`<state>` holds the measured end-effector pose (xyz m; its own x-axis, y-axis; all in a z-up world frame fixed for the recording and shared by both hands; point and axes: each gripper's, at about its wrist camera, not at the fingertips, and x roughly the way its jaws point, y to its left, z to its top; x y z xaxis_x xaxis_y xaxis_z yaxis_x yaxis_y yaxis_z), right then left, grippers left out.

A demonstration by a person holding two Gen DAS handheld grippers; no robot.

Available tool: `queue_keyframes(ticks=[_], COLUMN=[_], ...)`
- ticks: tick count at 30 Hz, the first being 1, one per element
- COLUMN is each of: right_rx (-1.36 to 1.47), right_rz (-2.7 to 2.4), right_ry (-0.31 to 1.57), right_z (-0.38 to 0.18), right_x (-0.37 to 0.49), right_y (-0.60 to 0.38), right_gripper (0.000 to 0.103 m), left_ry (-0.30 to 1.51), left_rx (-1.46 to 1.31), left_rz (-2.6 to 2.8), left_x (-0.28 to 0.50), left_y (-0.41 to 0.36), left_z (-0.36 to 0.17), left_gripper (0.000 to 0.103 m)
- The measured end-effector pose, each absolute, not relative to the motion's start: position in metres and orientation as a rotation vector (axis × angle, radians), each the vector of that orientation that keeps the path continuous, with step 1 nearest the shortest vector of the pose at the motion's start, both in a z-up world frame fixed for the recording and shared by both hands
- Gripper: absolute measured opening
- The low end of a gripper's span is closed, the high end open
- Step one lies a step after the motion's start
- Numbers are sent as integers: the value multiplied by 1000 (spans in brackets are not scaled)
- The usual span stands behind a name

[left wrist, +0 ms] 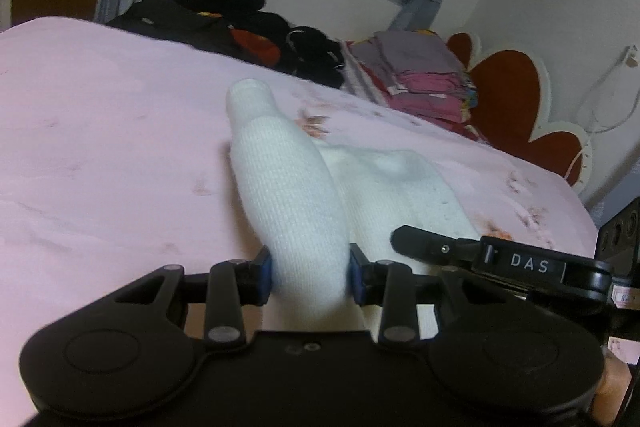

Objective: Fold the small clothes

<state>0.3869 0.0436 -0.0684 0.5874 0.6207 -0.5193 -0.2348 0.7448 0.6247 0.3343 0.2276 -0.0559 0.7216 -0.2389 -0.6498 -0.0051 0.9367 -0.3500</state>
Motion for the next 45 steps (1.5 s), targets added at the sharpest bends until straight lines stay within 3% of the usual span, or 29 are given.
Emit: queue_keyframes(ticks=[4,8,13,29,45], right_rx=[538,547,551,329,196], right_rz=[517,482,427,355,287], right_ry=[846,897,889,743,847], right_z=[-91,-113,-108,-62,-120], right_x=[399,403,397,400,437], right_y=[61,58,43,76,96], right_gripper=[34,34,39,39,39], left_ry=[795,832,814,703,752], left_rx=[-340,-354,-329,-248,-198], left_rz=[-113,-98,-96,-65,-33], left_x=[336,333,331,353,365], left_y=[251,261,258,246,240], left_z=[-79,-106,-100,-71,-90], left_gripper=[35,45,50,49,49])
